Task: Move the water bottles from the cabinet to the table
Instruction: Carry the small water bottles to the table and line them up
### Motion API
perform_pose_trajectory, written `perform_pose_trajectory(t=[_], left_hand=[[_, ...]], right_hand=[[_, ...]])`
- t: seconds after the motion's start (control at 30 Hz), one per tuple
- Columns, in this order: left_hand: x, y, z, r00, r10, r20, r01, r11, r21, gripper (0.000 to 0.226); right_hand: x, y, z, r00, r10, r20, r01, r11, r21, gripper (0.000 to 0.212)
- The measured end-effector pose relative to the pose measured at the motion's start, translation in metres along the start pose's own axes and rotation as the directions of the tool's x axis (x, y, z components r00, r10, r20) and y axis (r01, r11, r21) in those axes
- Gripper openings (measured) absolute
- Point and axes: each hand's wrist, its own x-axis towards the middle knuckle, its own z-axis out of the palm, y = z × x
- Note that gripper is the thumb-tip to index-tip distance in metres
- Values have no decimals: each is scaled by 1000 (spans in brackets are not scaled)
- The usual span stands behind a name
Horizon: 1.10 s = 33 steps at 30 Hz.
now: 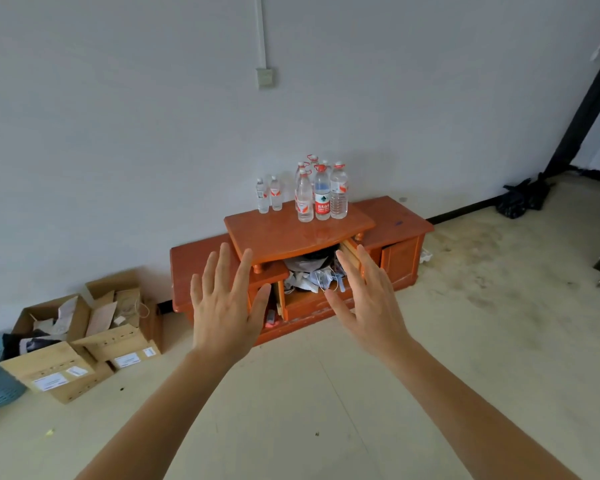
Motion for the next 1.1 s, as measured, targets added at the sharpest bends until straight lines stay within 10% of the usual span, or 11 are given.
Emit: perform_pose_trajectory(t=[1.1], left_hand=[[659,-254,379,927,-220,304,234,972,-10,74]], right_hand=[[682,222,408,930,41,365,-79,993,91,85]])
